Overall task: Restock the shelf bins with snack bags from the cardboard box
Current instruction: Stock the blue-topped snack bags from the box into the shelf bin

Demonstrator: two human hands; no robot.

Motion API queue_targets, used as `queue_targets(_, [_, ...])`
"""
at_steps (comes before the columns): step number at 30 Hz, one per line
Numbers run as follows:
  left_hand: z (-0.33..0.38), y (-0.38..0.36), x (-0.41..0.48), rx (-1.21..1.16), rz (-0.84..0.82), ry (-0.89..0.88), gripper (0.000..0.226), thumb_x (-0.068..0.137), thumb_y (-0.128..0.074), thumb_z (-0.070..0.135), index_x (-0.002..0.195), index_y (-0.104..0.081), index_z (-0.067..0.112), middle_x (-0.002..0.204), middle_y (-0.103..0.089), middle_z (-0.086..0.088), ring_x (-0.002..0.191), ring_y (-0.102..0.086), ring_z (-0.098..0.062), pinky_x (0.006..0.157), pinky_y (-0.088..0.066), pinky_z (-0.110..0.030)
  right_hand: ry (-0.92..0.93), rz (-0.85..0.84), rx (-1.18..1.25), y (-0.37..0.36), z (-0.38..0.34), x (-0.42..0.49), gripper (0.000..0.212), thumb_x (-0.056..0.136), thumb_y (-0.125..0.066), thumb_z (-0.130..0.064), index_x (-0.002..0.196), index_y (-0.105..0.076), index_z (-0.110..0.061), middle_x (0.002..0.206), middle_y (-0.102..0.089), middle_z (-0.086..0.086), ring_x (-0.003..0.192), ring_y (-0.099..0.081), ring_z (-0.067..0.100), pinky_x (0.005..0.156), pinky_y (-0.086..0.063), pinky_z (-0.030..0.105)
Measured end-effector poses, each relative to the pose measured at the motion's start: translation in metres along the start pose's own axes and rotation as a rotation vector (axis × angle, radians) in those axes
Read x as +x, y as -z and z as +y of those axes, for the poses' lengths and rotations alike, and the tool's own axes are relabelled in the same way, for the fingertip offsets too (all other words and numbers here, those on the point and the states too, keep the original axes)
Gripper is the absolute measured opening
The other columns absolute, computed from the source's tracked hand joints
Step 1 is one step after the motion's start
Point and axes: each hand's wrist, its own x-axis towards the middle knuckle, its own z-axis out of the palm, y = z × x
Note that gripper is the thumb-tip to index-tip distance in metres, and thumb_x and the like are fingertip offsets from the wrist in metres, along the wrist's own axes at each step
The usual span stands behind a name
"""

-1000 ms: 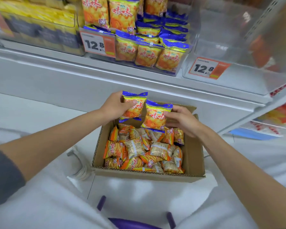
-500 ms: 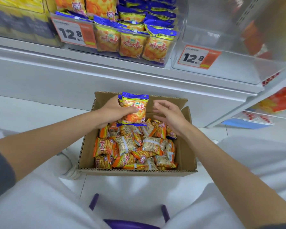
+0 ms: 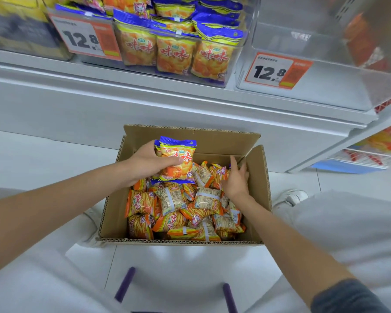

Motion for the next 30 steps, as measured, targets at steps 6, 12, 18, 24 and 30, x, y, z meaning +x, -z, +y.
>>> queue_targets(6, [-0.001, 0.004, 0.002, 0.008, 0.069, 0.033, 0.049, 0.076, -0.079, 0.041, 0.115, -0.055, 0.023, 0.103, -0.069, 0.003, 0.091, -0.067, -0.015, 0.067, -0.052, -0.028, 0.183, 0.122, 0.127, 0.025, -0.013, -0.005, 0.019, 0.092, -0.055, -0.003, 0.103, -0.066, -0.013, 0.100, -0.067, 0.003, 0.091, -0.061, 0.022, 0.079, -0.050, 0.028])
queue_targets(12, [0.005, 0.010, -0.001, -0.092, 0.227, 0.017, 0.026, 0.079, -0.078, 0.034, 0.090, -0.055, 0.029, 0.087, -0.066, 0.008, 0.076, -0.064, -0.008, 0.063, -0.053, -0.026, 0.197, -0.174, 0.964, 0.106, -0.077, -0.039, 0.016, 0.097, -0.053, -0.003, 0.095, -0.061, -0.017, 0.093, -0.066, 0.003, 0.083, -0.065, 0.017, 0.063, -0.053, 0.025])
queue_targets(18, [0.021, 0.012, -0.012, -0.197, -0.031, 0.026, 0.042, 0.078, -0.073, 0.049, 0.114, -0.062, 0.031, 0.102, -0.074, 0.006, 0.101, -0.068, -0.019, 0.092, -0.051, -0.050, 0.219, -0.327, 1.271, 0.123, -0.109, -0.058, 0.015, 0.097, -0.049, -0.001, 0.095, -0.058, -0.012, 0.087, -0.066, 0.005, 0.076, -0.065, 0.018, 0.070, -0.056, 0.032])
queue_targets(24, [0.038, 0.015, -0.021, -0.335, -0.164, 0.056, 0.065, 0.070, -0.060, 0.061, 0.127, -0.053, 0.031, 0.118, -0.069, 0.003, 0.107, -0.063, -0.016, 0.079, -0.051, -0.043, 0.244, -0.237, 1.240, 0.132, -0.134, -0.056, 0.021, 0.100, -0.049, -0.008, 0.110, -0.061, -0.022, 0.091, -0.065, 0.006, 0.078, -0.065, 0.019, 0.070, -0.054, 0.038])
queue_targets(30, [0.051, 0.020, -0.028, -0.281, -0.187, 0.039, 0.056, 0.070, -0.055, 0.057, 0.118, -0.059, 0.027, 0.109, -0.072, 0.005, 0.103, -0.064, -0.010, 0.091, -0.049, -0.048, 0.256, -0.171, 1.210, 0.131, -0.160, -0.061, 0.032, 0.102, -0.041, -0.009, 0.122, -0.061, -0.022, 0.095, -0.069, 0.007, 0.078, -0.063, 0.019, 0.068, -0.053, 0.033])
